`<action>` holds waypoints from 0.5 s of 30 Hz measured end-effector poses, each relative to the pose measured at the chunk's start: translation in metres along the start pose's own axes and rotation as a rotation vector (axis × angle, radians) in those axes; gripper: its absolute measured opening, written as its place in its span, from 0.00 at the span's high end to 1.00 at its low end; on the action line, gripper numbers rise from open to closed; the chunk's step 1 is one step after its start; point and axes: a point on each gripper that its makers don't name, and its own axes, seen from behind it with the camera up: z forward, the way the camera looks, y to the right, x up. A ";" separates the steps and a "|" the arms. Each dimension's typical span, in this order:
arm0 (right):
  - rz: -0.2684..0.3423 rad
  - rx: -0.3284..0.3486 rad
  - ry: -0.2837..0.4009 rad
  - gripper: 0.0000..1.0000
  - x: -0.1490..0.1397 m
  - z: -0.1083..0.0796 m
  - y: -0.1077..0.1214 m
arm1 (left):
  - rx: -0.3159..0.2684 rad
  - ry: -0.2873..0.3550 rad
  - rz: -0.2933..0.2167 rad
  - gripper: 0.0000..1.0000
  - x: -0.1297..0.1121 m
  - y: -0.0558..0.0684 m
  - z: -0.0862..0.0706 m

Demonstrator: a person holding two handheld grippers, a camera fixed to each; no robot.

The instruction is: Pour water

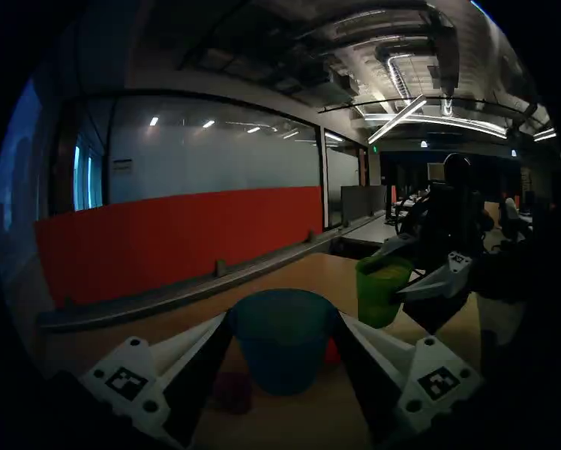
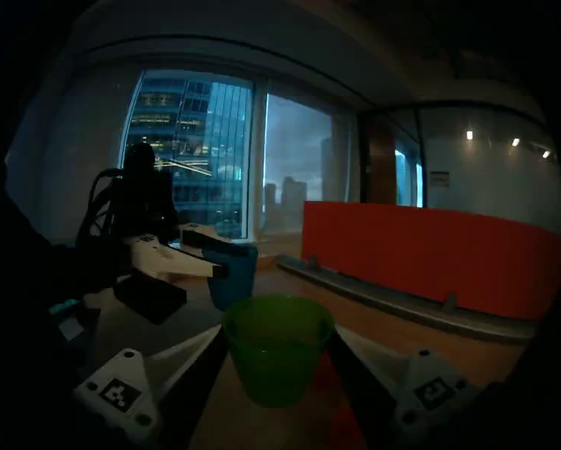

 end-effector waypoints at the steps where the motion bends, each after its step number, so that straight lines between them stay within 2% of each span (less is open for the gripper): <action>1: 0.001 0.002 -0.005 0.10 -0.001 0.000 0.000 | -0.001 -0.006 0.002 0.10 -0.002 0.000 0.000; 15: 0.005 0.041 -0.107 0.09 -0.026 -0.007 -0.002 | -0.026 -0.097 0.012 0.10 -0.034 0.004 0.000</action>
